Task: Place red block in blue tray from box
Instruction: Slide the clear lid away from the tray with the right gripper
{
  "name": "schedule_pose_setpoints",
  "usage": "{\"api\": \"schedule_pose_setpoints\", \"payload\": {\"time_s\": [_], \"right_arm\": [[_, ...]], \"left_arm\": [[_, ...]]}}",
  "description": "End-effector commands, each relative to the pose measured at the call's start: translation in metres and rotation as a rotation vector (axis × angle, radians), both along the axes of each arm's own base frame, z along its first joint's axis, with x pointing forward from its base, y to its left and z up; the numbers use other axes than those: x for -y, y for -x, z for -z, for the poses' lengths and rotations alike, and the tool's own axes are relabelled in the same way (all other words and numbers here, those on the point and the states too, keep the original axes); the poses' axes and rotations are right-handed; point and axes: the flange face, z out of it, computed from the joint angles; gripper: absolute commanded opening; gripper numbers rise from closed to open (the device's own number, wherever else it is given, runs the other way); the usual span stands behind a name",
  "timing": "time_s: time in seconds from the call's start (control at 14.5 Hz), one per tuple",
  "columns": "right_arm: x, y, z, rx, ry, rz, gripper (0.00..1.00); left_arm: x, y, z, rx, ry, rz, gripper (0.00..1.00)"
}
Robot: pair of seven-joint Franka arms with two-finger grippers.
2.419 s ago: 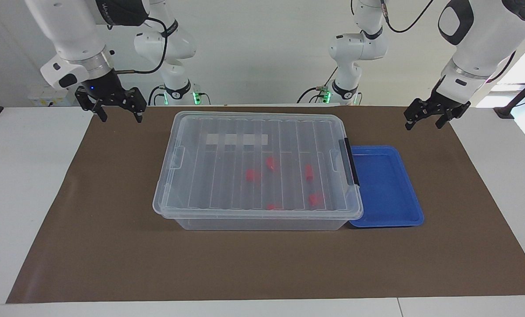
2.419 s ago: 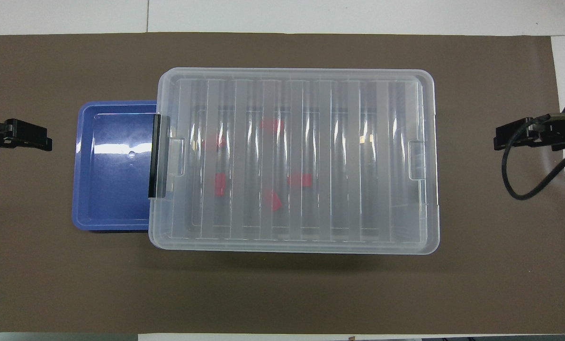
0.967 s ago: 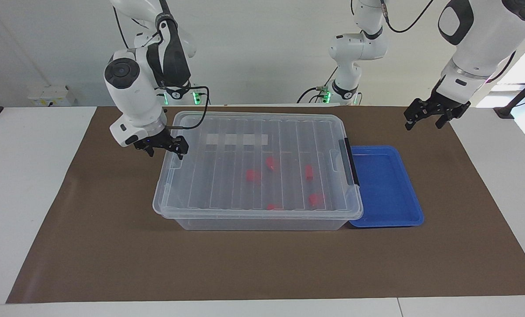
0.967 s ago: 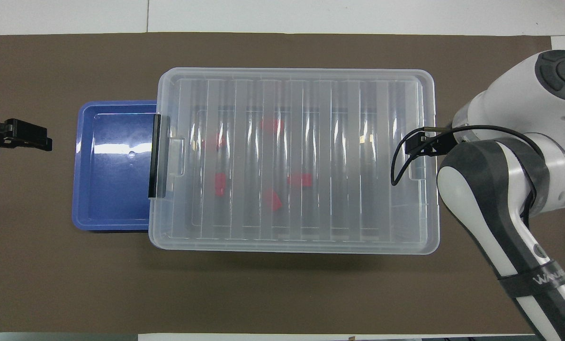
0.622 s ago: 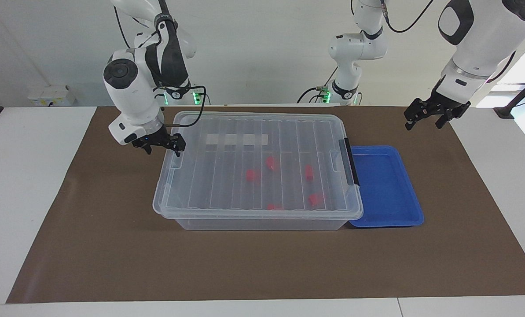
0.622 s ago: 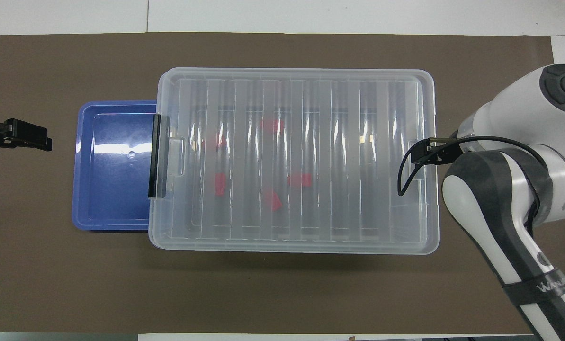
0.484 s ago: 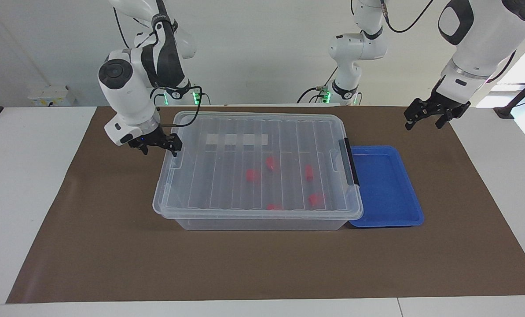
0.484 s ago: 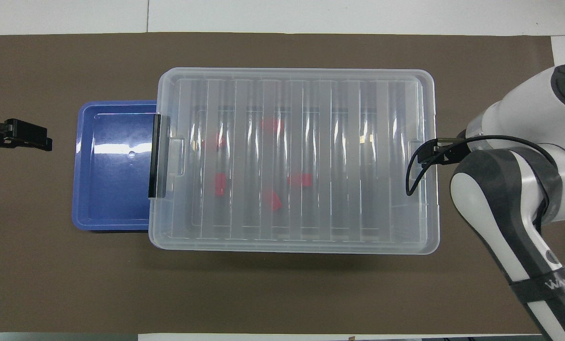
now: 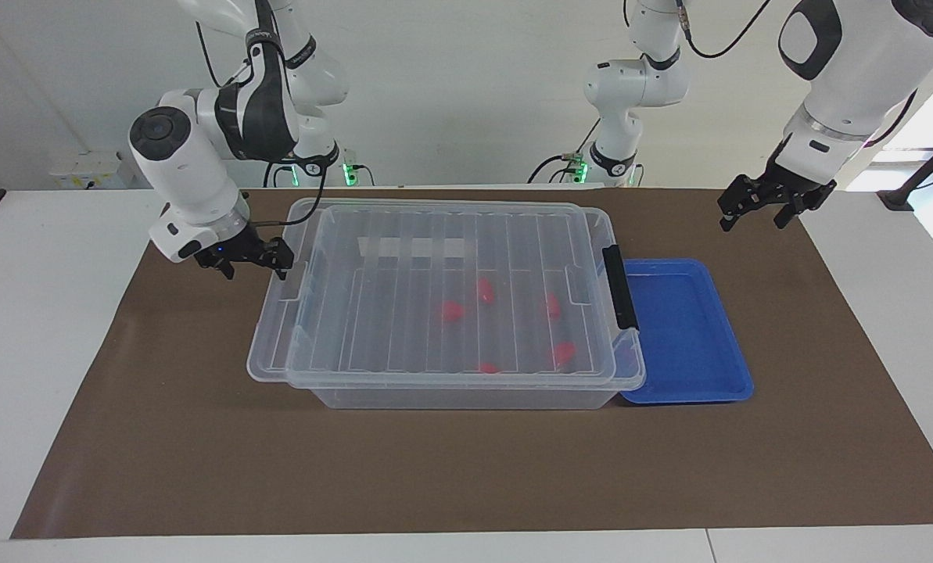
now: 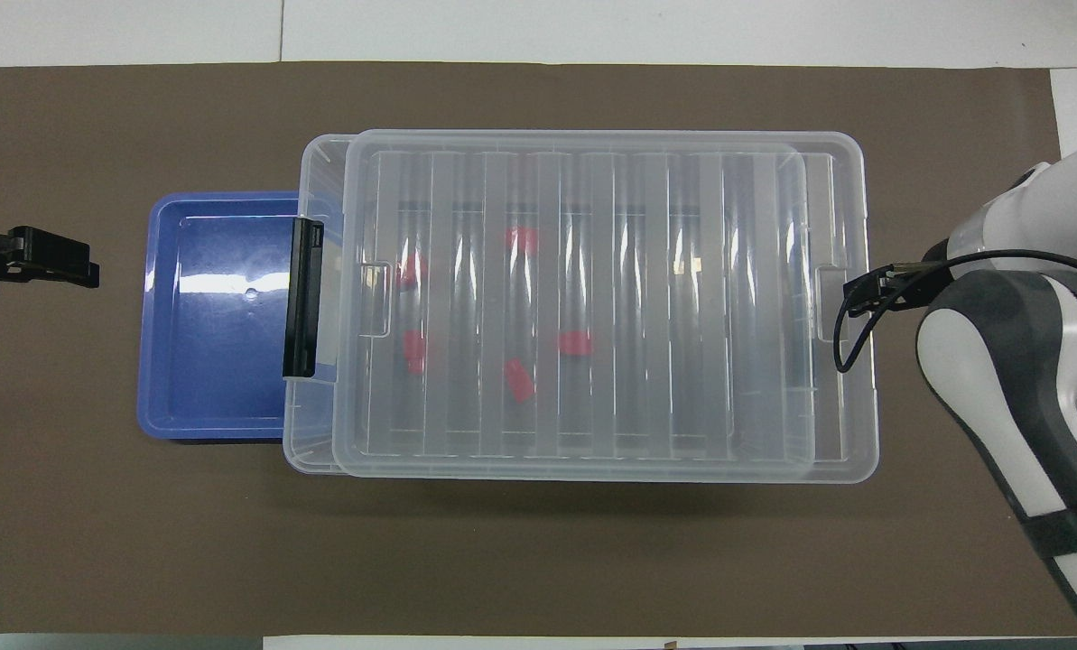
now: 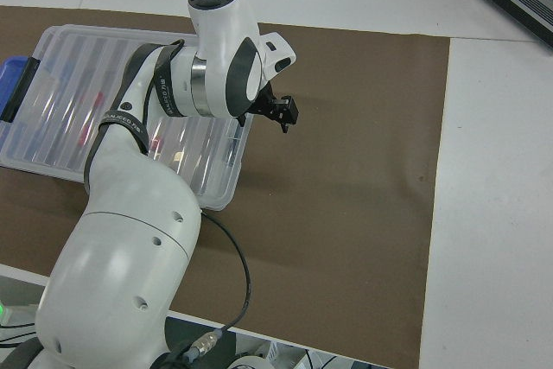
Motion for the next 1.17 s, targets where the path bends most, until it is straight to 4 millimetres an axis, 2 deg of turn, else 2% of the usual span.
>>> {"api": "schedule_pose_setpoints", "payload": {"time_s": [0.0, 0.21, 0.76, 1.11], "right_arm": [[0.020, 0.005, 0.000, 0.021, 0.000, -0.039, 1.00], [0.047, 0.005, -0.001, 0.024, -0.004, -0.076, 1.00], [0.100, 0.010, -0.004, 0.025, -0.006, -0.121, 1.00], [0.118, 0.012, -0.005, 0.026, -0.007, -0.143, 1.00]], "left_arm": [[-0.003, 0.001, -0.004, -0.005, -0.010, -0.001, 1.00], [-0.003, 0.001, -0.004, -0.005, -0.010, -0.001, 1.00], [-0.003, 0.001, -0.004, -0.005, -0.010, 0.000, 1.00], [-0.002, 0.001, -0.004, -0.003, -0.010, 0.001, 1.00]]}}
